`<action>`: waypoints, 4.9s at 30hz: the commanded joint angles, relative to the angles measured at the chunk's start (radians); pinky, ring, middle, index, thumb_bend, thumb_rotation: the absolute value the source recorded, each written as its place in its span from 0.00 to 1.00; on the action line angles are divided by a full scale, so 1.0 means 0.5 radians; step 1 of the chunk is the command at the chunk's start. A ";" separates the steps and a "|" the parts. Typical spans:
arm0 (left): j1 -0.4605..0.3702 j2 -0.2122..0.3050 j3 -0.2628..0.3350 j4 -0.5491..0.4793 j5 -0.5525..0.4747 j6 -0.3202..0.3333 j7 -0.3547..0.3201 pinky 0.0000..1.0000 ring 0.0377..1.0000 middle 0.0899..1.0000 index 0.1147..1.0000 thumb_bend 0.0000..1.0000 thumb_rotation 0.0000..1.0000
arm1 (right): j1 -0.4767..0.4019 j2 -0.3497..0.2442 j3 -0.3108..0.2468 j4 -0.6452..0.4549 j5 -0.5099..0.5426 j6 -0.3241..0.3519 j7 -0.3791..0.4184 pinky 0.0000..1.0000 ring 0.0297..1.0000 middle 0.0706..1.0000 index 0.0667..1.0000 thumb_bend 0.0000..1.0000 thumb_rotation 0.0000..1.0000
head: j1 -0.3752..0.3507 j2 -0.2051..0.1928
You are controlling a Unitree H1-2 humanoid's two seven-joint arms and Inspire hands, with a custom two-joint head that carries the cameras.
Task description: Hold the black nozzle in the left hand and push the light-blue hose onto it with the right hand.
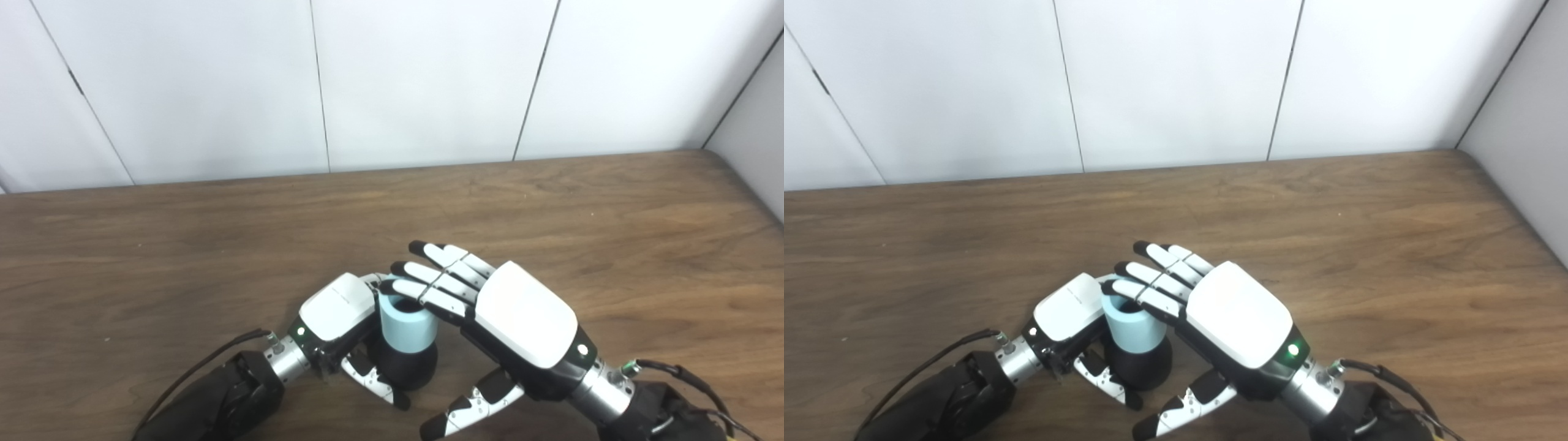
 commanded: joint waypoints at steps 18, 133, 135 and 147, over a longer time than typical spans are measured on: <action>0.154 0.034 -0.168 0.182 0.265 0.105 -0.332 0.79 0.48 0.39 0.44 0.52 0.00 | 0.167 -0.111 0.103 0.081 -0.281 -0.001 0.173 0.98 1.00 0.98 0.92 0.90 0.86 | 0.001 0.009; 0.109 0.022 -0.197 0.276 0.344 0.149 -0.258 0.79 0.47 0.37 0.44 0.52 0.00 | -0.122 0.325 -0.240 0.472 0.861 -0.021 -1.127 0.86 0.94 0.96 0.95 0.88 0.95 | -0.034 -0.046; 0.097 0.020 -0.215 0.304 0.389 0.155 -0.228 0.78 0.46 0.37 0.45 0.52 0.00 | -0.125 0.344 -0.293 0.475 1.095 0.062 -1.089 0.85 0.93 0.94 0.93 0.81 0.92 | -0.035 -0.049; 0.097 0.019 -0.225 0.336 0.511 0.207 -0.105 0.75 0.39 0.41 0.43 0.52 0.00 | -0.155 0.346 -0.630 0.929 1.882 0.277 -0.968 0.74 0.81 0.83 0.82 0.29 0.49 | -0.036 -0.044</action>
